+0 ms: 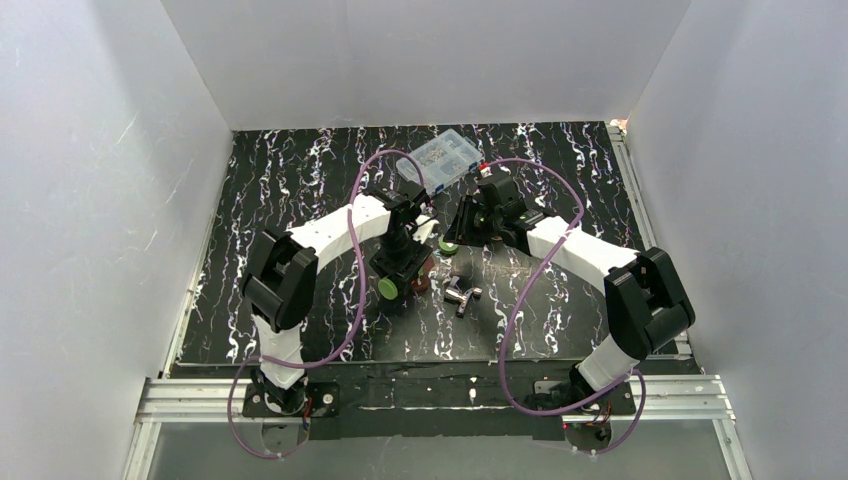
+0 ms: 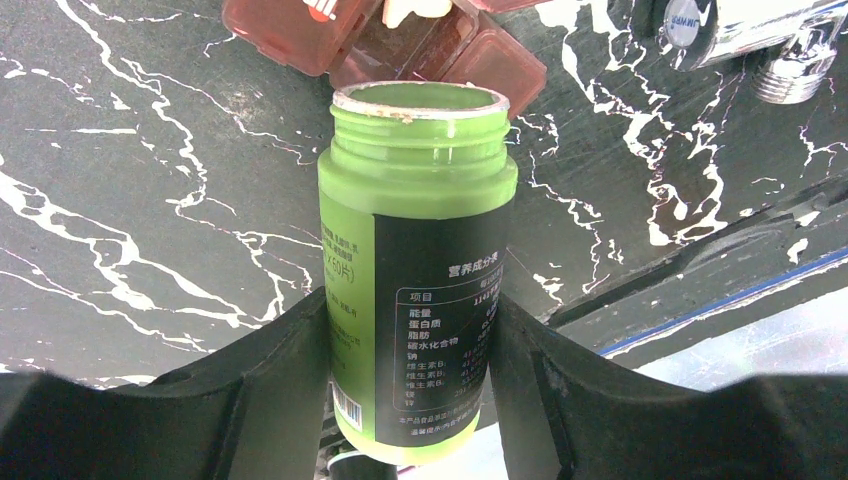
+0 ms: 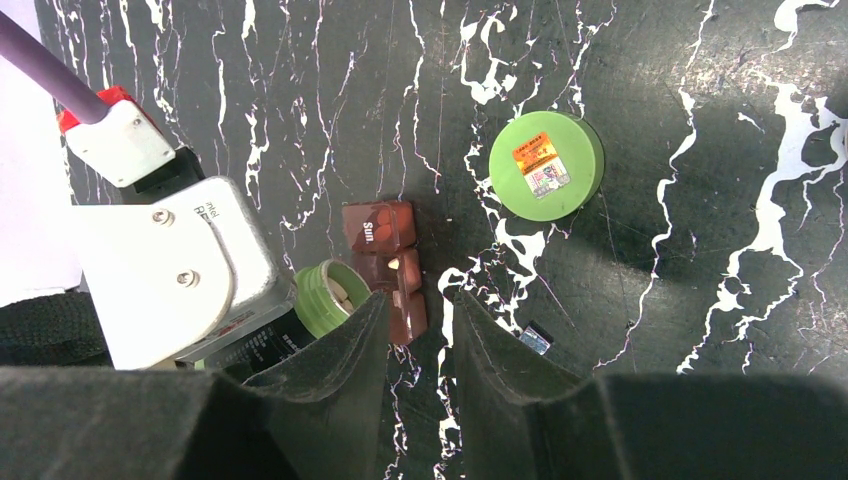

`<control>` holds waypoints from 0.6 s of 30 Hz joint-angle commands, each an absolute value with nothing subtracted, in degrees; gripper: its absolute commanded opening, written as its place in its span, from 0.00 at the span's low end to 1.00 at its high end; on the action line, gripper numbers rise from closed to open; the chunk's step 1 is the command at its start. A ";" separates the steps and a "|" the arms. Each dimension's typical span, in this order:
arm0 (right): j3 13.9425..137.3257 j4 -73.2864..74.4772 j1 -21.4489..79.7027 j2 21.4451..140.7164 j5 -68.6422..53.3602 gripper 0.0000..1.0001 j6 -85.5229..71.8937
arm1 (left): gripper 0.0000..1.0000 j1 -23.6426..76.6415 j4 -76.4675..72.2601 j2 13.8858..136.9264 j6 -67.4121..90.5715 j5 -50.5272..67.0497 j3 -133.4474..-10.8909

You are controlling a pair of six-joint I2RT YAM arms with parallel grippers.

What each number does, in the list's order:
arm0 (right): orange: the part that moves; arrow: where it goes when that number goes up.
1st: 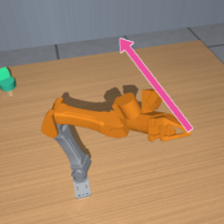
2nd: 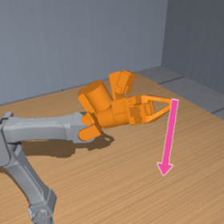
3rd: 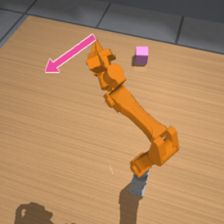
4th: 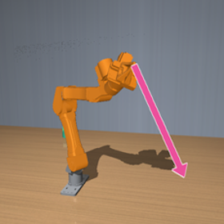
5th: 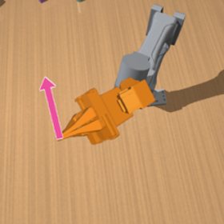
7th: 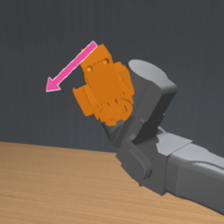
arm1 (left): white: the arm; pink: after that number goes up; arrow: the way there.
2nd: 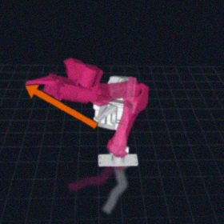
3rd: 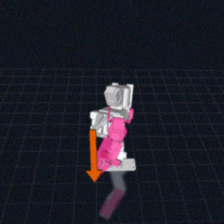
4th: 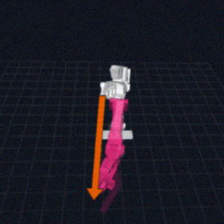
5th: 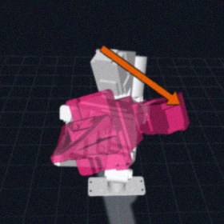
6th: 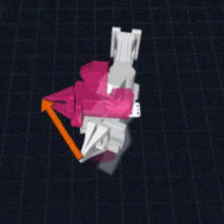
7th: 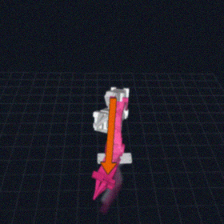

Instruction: Sort the pills into containers

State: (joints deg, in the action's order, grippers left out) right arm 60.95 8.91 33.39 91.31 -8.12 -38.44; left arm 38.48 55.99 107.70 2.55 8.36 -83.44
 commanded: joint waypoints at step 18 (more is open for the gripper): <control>60.30 7.12 33.13 89.21 -8.70 0.37 -38.33 | 0.00 39.31 60.69 110.66 1.81 8.48 -88.17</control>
